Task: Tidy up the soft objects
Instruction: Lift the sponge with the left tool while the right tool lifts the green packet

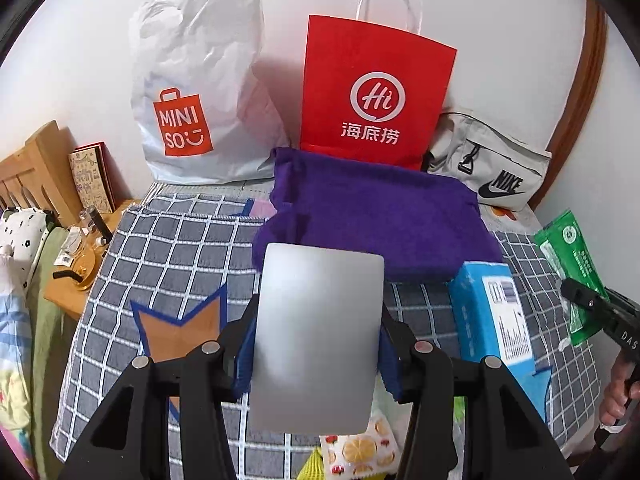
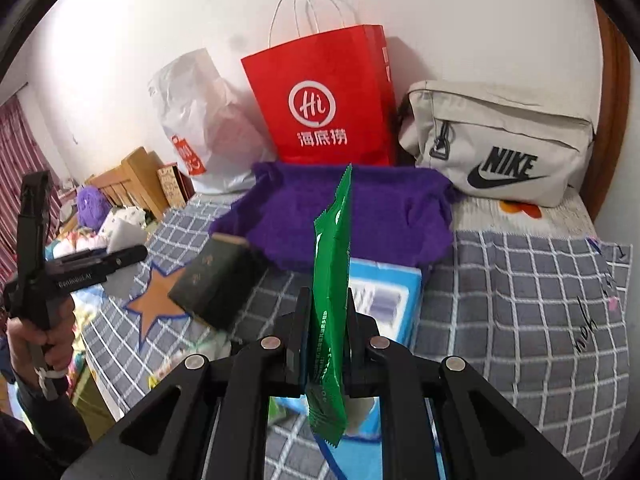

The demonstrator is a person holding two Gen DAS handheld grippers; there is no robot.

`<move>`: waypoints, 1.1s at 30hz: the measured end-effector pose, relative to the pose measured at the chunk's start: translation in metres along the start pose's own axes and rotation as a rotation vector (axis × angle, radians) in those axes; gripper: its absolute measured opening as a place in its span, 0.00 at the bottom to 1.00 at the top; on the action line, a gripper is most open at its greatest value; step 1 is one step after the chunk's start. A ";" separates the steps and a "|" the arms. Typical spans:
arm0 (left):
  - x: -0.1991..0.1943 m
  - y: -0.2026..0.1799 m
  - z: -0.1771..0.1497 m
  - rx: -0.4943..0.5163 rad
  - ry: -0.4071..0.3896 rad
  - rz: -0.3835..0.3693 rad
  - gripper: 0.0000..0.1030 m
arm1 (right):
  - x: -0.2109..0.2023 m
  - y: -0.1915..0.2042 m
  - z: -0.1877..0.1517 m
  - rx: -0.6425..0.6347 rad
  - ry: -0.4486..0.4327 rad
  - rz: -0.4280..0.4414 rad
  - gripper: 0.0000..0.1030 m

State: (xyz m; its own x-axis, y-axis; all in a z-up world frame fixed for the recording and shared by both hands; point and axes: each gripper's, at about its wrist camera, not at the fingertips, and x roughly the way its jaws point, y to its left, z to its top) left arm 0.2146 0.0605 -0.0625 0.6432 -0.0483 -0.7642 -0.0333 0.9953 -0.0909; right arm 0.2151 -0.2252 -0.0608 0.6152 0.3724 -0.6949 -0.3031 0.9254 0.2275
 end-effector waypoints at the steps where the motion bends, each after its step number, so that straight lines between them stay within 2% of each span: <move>1: 0.003 0.000 0.004 -0.001 0.001 0.000 0.47 | 0.003 -0.001 0.004 0.002 -0.001 0.004 0.12; 9: 0.022 -0.002 0.022 -0.005 0.015 0.001 0.47 | 0.029 -0.014 0.026 0.043 0.022 0.076 0.12; 18: 0.045 -0.006 0.029 -0.004 0.038 -0.012 0.47 | 0.052 -0.029 0.034 0.089 0.057 0.104 0.12; 21: 0.048 -0.006 0.028 -0.005 0.043 -0.015 0.47 | 0.059 -0.022 0.029 0.070 0.085 0.122 0.12; 24: 0.052 -0.005 0.026 -0.009 0.054 -0.017 0.47 | 0.073 -0.004 0.017 0.019 0.150 0.158 0.12; 29: 0.053 0.001 0.022 -0.020 0.066 -0.018 0.47 | 0.104 0.011 -0.011 -0.046 0.272 0.117 0.13; 33: 0.053 0.005 0.021 -0.031 0.068 -0.018 0.47 | 0.097 0.018 -0.016 -0.089 0.257 0.092 0.21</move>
State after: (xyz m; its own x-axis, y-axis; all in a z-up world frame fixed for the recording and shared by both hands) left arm 0.2647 0.0648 -0.0906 0.5907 -0.0729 -0.8036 -0.0469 0.9911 -0.1244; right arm 0.2576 -0.1732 -0.1353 0.3810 0.4144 -0.8265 -0.4188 0.8743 0.2453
